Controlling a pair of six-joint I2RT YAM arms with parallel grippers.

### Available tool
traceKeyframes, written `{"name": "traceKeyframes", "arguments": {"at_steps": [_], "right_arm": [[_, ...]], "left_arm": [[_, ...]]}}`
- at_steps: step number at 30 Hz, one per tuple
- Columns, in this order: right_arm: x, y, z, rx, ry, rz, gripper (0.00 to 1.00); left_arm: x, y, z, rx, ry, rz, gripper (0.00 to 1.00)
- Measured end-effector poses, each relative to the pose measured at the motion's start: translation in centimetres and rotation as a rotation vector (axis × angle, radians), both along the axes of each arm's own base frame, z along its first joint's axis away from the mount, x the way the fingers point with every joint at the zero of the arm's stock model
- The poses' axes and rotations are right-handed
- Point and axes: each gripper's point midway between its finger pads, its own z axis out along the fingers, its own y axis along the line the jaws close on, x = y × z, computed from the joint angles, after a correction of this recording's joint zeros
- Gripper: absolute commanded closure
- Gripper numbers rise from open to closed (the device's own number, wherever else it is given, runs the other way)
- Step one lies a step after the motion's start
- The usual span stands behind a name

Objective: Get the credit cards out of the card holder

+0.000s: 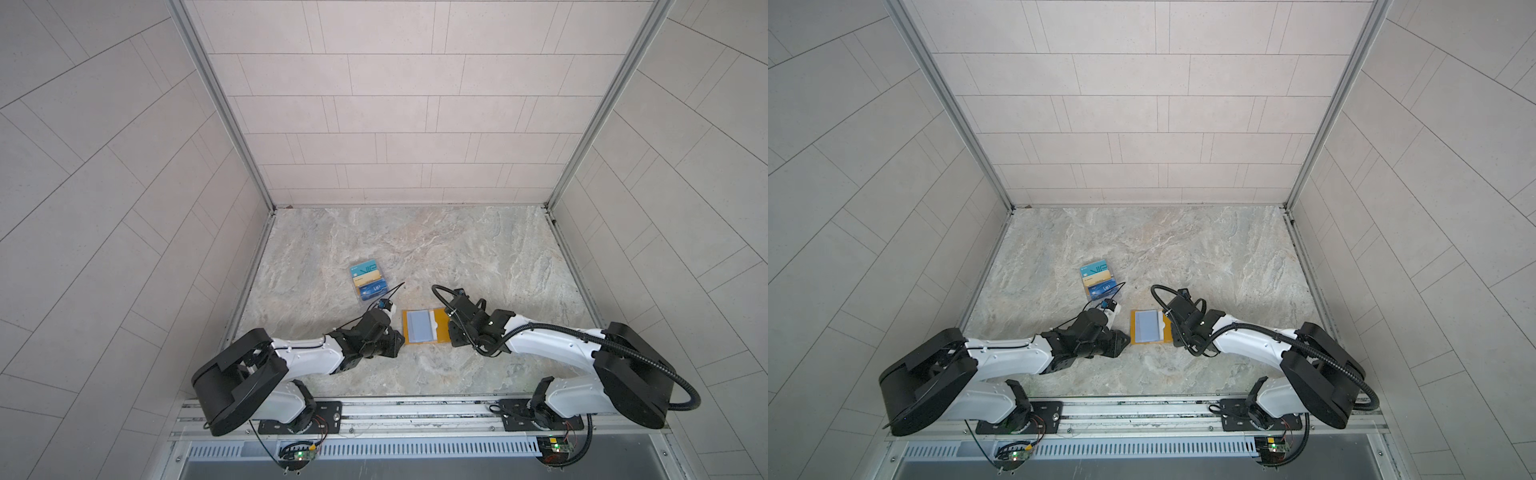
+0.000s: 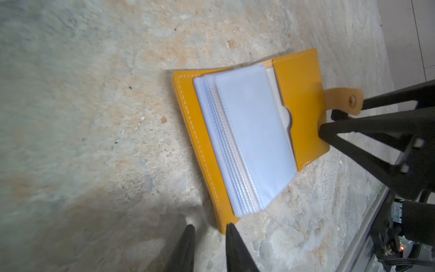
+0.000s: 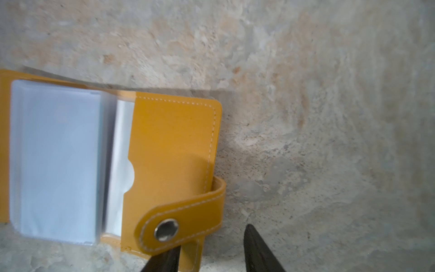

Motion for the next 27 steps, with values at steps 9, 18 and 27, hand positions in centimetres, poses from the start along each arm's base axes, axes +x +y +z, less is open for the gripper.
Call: {"name": "traceKeyframes", "arguments": {"at_steps": [9,18,27], "right_arm": [[0.0,2.7,5.8,0.15,-0.12,0.1,0.35],[-0.7,6.8,5.9,0.22,-0.108,0.208,0.35],[-0.7,9.5,3.0,0.179,-0.086,0.254,0.35]], "left_arm": [[1.2,0.1,2.1,-0.009,-0.054,0.019,0.76],[2.6,-1.4,2.3,-0.035,-0.052,-0.006,0.88],[3.7,-1.4,0.7,-0.039,-0.021,0.01,0.97]]}}
